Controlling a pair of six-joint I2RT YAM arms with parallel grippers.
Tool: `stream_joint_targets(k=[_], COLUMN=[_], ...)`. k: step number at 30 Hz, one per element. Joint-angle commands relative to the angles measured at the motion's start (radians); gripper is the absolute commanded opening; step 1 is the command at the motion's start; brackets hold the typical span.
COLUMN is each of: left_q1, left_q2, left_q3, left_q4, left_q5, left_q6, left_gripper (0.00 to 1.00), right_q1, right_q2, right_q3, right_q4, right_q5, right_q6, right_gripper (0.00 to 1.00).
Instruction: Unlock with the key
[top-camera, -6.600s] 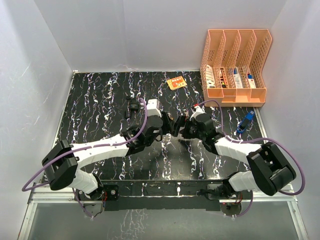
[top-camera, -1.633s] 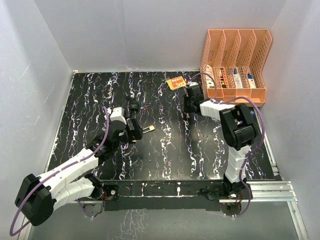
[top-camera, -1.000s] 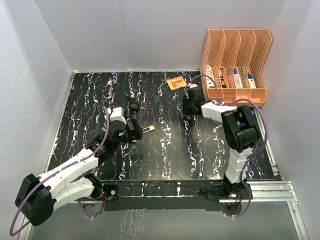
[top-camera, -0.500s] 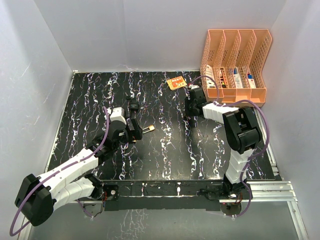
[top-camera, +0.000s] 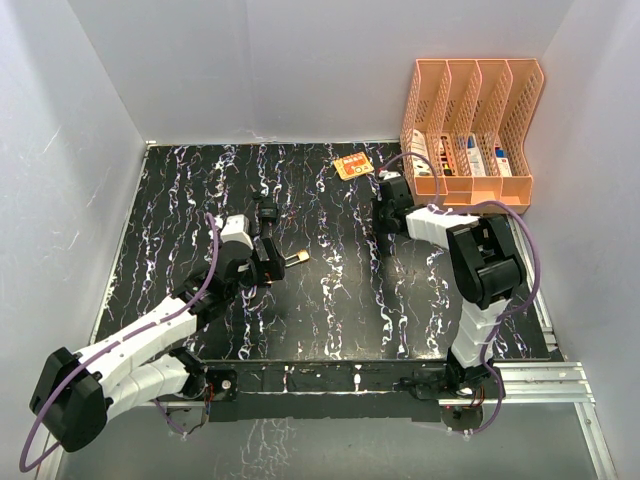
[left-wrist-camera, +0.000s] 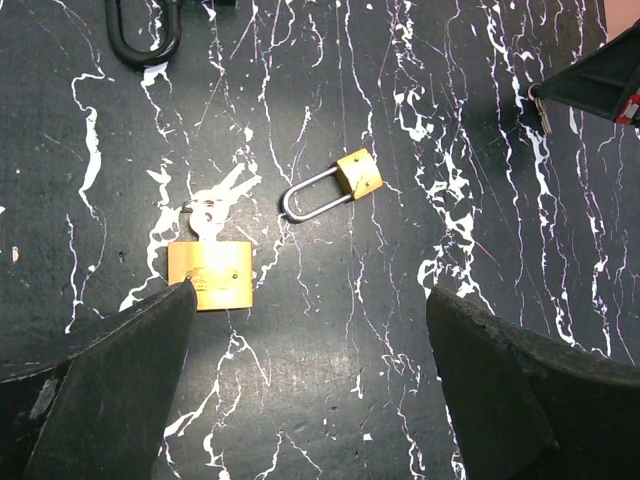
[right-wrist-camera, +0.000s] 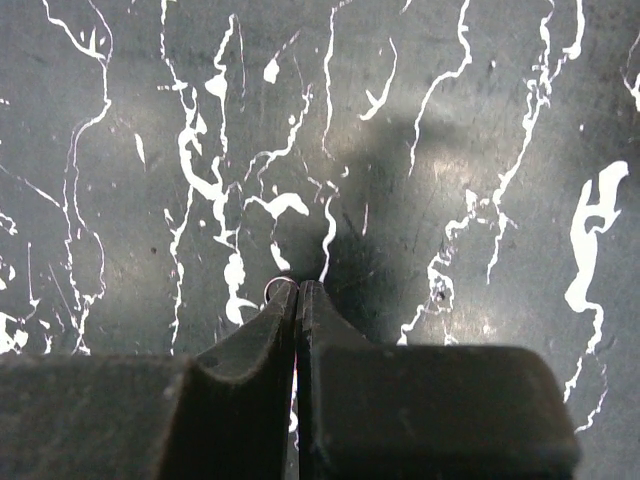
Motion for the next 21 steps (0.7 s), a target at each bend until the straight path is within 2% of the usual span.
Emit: stream_joint_targets(k=[1,11,21], left_q1=[-0.004,-0.005,-0.018], left_q2=[0.009,0.109,0.225], left_q3=[-0.009,0.003,-0.053], left_q4=[0.043,0.247,0.693], left_q5=[0.037,0.192,0.428], left_q6=[0.028,0.043,0.099], left_gripper=[0.97,0.92,0.84], right_q1=[-0.003,0.013,0.083], right_q2=[-0.097,-0.428,-0.76], right_q3=[-0.061,-0.258,-0.378], right_q4=[0.051,0.18,0.15], right_q5=[0.027,-0.044,-0.116], right_q6=[-0.001,0.071,0.155], right_gripper=[0.0,0.0,0.0])
